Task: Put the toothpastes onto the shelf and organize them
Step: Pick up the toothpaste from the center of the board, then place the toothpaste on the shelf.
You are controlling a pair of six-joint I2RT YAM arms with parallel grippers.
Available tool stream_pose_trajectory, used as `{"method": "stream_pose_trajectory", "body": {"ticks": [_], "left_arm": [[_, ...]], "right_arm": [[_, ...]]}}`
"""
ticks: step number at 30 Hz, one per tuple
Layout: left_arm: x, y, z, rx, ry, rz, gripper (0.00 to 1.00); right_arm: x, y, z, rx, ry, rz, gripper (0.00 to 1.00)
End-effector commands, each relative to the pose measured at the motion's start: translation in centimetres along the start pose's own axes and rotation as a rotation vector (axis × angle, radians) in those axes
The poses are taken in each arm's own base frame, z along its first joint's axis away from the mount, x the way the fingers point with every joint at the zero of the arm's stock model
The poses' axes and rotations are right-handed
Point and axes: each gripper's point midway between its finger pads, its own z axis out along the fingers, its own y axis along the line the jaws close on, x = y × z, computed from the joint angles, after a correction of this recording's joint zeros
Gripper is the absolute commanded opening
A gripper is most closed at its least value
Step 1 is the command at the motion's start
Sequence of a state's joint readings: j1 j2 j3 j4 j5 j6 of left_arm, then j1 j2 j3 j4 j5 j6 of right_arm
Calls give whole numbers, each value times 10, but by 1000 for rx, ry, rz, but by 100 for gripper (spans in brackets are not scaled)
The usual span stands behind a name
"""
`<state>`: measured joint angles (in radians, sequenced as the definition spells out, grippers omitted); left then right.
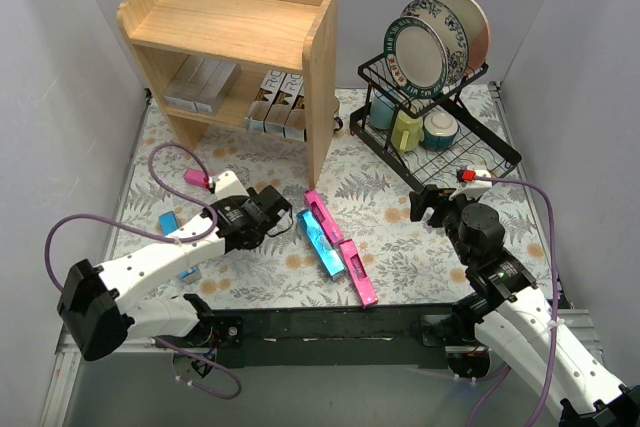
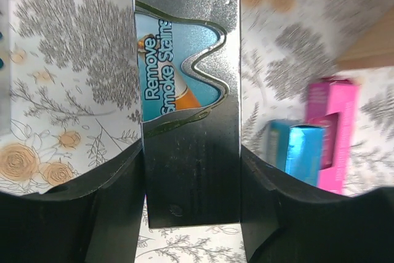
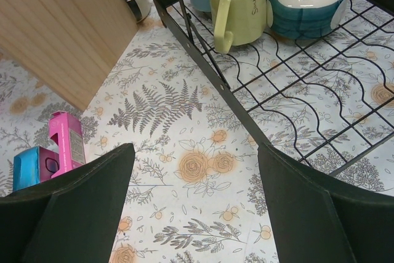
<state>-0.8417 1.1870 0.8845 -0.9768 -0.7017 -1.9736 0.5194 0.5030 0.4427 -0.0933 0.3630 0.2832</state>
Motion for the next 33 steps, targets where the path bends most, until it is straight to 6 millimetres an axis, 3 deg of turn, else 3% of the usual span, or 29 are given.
{"method": "stream_pose_trajectory", "body": {"ticks": [1,7,10,11,13,14,16,17,19,21,23,24,25,26,27,28,30,31,33], "left_arm": [[-78,8,-42,6,-230,-34,28],[-160,6,-86,34,-400,23,27],[-211,2,-109,75,-485,52,26],[-237,0,-120,104,-527,-7,25],[-264,6,-135,94,-594,54,23],[-288,9,-151,102,-659,7,23],[-308,9,-166,86,-717,83,23],[-325,-1,-180,124,-760,77,23],[-342,-9,-195,145,-809,137,24],[-362,-30,-212,215,-860,153,24],[-373,-46,-216,235,-878,219,24],[-384,-66,-222,292,-888,250,24],[-388,-73,-222,305,-886,268,25],[-397,-73,-221,297,-888,283,25],[-401,-88,-208,307,-872,308,25],[-412,-94,-220,366,-901,310,25],[-427,-94,-206,375,-887,314,25],[-434,-108,-201,432,-877,335,25],[-444,-101,-183,423,-849,316,28]], "right_arm": [[-24,6,-1,-17,-73,5,89],[-28,5,-2,-11,-75,-4,89],[-31,4,-3,-3,-80,-6,89],[-32,4,-3,-1,-80,-8,89],[-33,2,-4,4,-83,-10,89],[-34,3,-5,4,-86,-9,89],[-34,2,-5,8,-86,-11,89],[-35,2,-5,5,-86,-12,89],[-35,3,-5,6,-85,-13,88],[-36,3,-4,5,-82,-15,89],[-36,4,-4,3,-78,-18,89],[-35,4,-4,2,-77,-18,89],[-35,4,-4,-1,-79,-16,89],[-34,4,-3,1,-75,-19,89],[-32,3,-3,3,-71,-20,89],[-32,4,-3,1,-72,-20,89],[-32,3,-3,1,-72,-20,89],[-32,4,-3,-2,-74,-17,89],[-30,5,-2,-7,-68,-19,89]]}}
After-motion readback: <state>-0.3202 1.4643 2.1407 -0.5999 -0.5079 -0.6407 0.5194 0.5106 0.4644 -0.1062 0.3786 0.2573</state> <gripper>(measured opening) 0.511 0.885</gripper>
